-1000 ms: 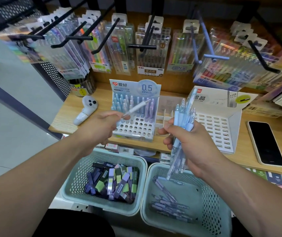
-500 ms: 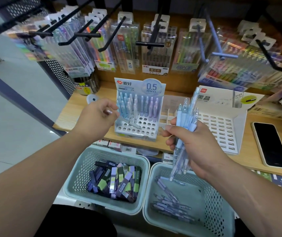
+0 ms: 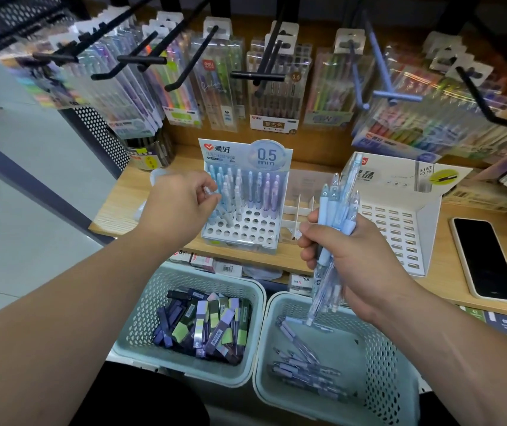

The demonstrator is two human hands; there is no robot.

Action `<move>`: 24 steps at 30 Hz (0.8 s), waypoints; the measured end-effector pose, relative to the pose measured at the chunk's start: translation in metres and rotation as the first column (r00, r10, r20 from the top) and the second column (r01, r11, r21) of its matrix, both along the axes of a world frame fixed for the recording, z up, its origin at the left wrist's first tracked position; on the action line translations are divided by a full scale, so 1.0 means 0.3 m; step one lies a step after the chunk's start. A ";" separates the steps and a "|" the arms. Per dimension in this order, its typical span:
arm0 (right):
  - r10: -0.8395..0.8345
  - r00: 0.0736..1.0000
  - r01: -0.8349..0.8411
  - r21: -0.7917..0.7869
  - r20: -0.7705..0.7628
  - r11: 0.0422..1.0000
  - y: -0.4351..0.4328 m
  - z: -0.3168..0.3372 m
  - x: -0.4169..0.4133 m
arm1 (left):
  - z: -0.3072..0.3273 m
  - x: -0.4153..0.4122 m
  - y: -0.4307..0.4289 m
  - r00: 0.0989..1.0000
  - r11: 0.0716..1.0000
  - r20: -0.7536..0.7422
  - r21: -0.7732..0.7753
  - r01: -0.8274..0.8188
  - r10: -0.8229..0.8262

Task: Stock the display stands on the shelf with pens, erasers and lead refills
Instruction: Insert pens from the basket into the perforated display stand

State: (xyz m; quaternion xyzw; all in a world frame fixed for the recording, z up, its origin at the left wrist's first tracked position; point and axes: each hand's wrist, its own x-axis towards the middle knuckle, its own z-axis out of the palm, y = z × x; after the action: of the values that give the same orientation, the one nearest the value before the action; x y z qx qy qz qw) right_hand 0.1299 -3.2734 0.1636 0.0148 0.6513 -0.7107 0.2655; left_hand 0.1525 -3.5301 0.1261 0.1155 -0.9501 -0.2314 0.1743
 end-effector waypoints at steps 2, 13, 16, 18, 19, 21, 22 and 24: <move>0.005 1.000 -0.005 -0.002 -0.005 1.000 0.004 0.000 -0.002 | -0.003 -0.008 0.007 1.000 1.000 0.008 -0.014 0.018 -0.018; 0.007 1.000 -0.007 -0.003 0.003 1.000 0.015 -0.007 -0.010 | 0.001 -0.044 0.000 0.994 0.996 0.106 -0.090 0.025 -0.016; 0.005 1.000 -0.006 0.003 0.022 1.000 0.012 -0.006 -0.011 | -0.023 -0.036 0.005 0.993 0.999 0.119 -0.028 0.028 -0.024; 0.010 1.000 -0.010 0.004 0.028 1.000 0.007 -0.006 -0.011 | -0.032 -0.036 0.008 0.992 1.000 0.127 0.013 -0.008 0.006; 0.014 0.999 -0.014 -0.002 0.034 1.000 0.005 -0.006 -0.011 | -0.031 -0.038 0.010 0.992 0.999 0.128 0.018 -0.027 0.024; 0.015 0.997 -0.013 -0.023 0.069 1.000 0.005 -0.006 -0.011 | -0.018 -0.042 0.019 0.993 0.998 0.107 0.007 -0.055 0.054; 0.009 0.996 -0.006 -0.037 0.094 0.999 0.006 -0.006 -0.012 | -0.005 -0.040 0.032 0.995 0.998 0.083 0.006 -0.059 0.059; -0.013 0.990 0.025 -0.079 0.144 0.997 0.006 -0.003 -0.015 | 0.028 -0.029 0.083 0.998 0.994 0.048 0.103 -0.043 0.038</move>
State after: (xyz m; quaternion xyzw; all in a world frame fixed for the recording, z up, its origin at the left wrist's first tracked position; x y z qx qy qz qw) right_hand 0.1254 -3.2715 0.1626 0.0612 0.6012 -0.7360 0.3052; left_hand 0.1438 -3.5053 0.1346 0.1489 -0.9380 -0.2743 0.1508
